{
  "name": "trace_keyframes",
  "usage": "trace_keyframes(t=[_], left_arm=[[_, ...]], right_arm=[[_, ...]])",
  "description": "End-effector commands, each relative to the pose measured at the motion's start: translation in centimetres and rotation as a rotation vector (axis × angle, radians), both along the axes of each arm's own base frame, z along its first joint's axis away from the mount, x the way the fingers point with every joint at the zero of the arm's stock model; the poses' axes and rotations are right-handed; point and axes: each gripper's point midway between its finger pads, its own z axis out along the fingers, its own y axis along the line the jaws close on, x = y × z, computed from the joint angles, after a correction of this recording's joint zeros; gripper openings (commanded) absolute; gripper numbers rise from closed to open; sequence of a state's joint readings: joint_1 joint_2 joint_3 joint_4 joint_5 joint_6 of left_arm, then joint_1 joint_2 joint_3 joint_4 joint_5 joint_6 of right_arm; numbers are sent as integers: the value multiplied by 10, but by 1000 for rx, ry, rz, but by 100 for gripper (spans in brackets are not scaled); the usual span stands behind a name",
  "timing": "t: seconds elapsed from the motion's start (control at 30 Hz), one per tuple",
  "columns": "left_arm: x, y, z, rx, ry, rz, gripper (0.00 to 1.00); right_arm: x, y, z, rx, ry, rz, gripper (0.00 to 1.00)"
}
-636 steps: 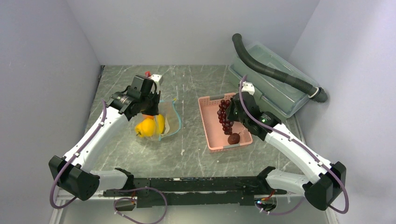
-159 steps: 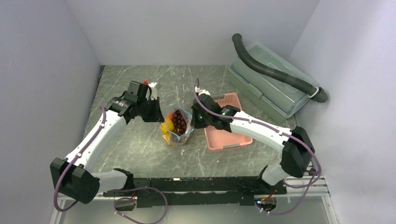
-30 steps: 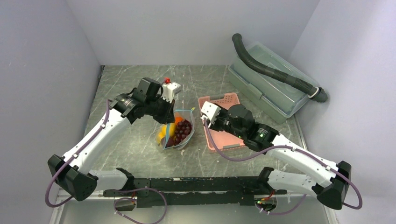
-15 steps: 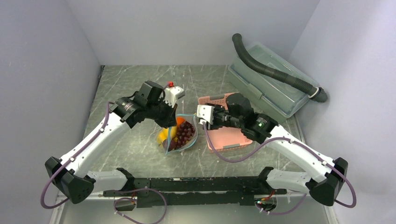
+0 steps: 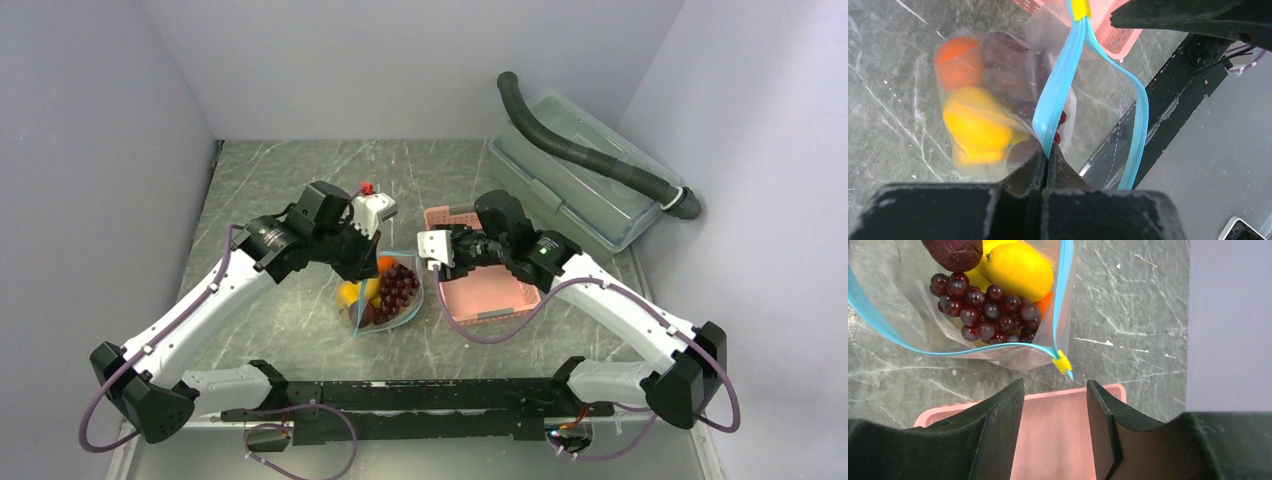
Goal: Place the food in the zip-top bag and seal the zipper
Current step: Zip the zipper food storage bag at the center of the board.
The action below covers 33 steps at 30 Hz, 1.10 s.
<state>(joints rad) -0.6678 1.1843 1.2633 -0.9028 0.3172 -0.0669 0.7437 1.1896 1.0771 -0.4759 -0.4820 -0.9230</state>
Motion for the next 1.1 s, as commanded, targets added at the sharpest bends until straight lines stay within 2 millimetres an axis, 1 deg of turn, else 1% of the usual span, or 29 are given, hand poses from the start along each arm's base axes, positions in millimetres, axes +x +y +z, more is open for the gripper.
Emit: trace_keyframes(t=[0.0,0.23,0.37,0.53,0.73,0.9,1.07], left_arm=[[-5,-4,13,-45,-53,-43,0],[-5,-5,7,-33,-38,-46,0],[-5,-4,7,-30,-43,-44,0],[-5,-4,6,-27,-44,-43,0],[-4,-5,6,-25,-40,-43,0],[-5,-6,6,-27,-36,-49,0],[-5,-6,6,-28,-39,-47,0]], right_arm=[[4,13,28,56,-80,81,53],[10,20,27,42,-68,117,53],[6,24,21,44,-40,146,51],[0,25,10,39,-8,174,49],[0,26,0,34,11,169,45],[1,27,-4,22,26,168,41],[2,29,-3,32,31,168,38]])
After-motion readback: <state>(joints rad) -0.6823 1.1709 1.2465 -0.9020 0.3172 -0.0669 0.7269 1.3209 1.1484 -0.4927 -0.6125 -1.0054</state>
